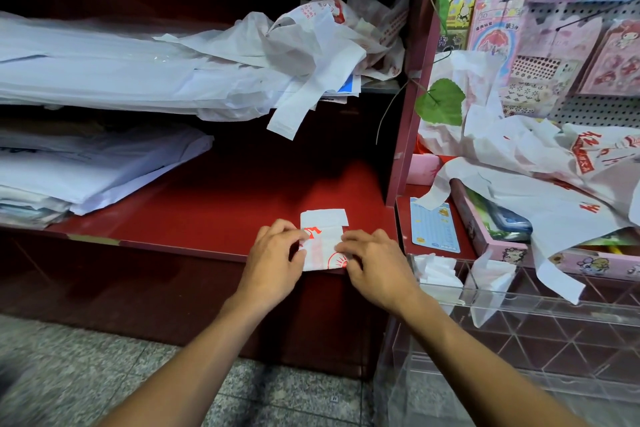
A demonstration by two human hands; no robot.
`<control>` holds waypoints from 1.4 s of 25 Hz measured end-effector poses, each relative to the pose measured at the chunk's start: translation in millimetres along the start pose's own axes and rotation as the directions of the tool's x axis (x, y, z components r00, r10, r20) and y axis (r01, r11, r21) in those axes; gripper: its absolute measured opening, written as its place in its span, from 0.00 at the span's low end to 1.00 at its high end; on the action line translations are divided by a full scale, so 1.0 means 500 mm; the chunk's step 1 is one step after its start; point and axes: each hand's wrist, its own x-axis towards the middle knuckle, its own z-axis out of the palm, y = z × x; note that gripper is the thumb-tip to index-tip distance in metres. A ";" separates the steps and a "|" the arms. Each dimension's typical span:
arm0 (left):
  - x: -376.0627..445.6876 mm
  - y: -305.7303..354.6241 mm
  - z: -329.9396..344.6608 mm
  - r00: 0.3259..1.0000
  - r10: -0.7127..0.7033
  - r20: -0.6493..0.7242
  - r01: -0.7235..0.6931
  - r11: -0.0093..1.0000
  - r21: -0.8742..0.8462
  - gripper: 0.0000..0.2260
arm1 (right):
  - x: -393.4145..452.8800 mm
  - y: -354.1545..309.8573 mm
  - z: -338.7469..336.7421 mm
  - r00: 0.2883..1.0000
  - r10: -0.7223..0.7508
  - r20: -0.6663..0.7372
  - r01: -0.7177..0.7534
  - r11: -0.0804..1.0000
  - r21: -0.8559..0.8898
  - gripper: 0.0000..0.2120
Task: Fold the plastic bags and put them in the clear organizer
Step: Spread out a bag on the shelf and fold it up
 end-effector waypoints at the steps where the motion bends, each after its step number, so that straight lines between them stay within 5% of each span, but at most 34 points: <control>1: -0.004 -0.008 -0.003 0.998 0.058 0.038 -0.061 0.996 0.069 0.13 | -0.002 0.003 -0.002 1.000 -0.013 0.016 0.014 0.999 -0.035 0.18; 7: -0.021 -0.019 -0.019 0.972 0.064 0.226 -0.110 0.974 0.196 0.26 | -0.006 0.003 -0.005 0.997 -0.077 0.027 0.079 0.994 -0.080 0.21; 10: -0.019 -0.024 -0.019 0.980 0.081 0.184 -0.102 0.988 0.111 0.22 | -0.001 0.013 0.003 0.997 -0.075 0.005 0.075 0.997 -0.008 0.17; 14: -0.013 -0.021 -0.010 0.989 0.050 0.143 -0.039 0.996 -0.076 0.06 | 0.004 0.026 0.001 0.998 0.028 -0.049 -0.008 0.932 0.363 0.04; 17: -0.010 -0.015 -0.006 0.988 -0.052 0.147 0.083 0.973 -0.216 0.12 | 0.009 0.026 -0.008 0.986 0.167 -0.002 -0.138 0.824 0.549 0.07; 23: 0.006 0.012 0.001 0.958 -0.244 0.153 0.286 0.858 -0.427 0.09 | 0.025 0.021 -0.005 0.964 0.260 0.048 -0.234 0.753 0.615 0.03; 25: 0.010 0.009 0.004 0.959 -0.232 0.161 0.276 0.888 -0.367 0.14 | 0.021 0.021 -0.008 0.975 0.220 0.039 -0.195 0.749 0.633 0.04; 29: 0.010 0.002 -0.003 0.980 -0.140 0.142 0.184 0.911 -0.369 0.07 | 0.011 0.027 -0.021 0.984 0.168 0.051 -0.162 0.755 0.635 0.14; 32: 0.001 -0.014 -0.003 0.988 -0.063 0.143 0.111 0.928 -0.357 0.14 | 0.013 0.025 -0.025 0.964 0.252 -0.081 -0.126 0.706 0.697 0.22; 35: -0.007 -0.014 -0.003 0.990 -0.037 0.136 0.076 0.952 -0.295 0.12 | 0.015 0.030 -0.027 0.959 0.218 -0.180 -0.084 0.828 0.554 0.27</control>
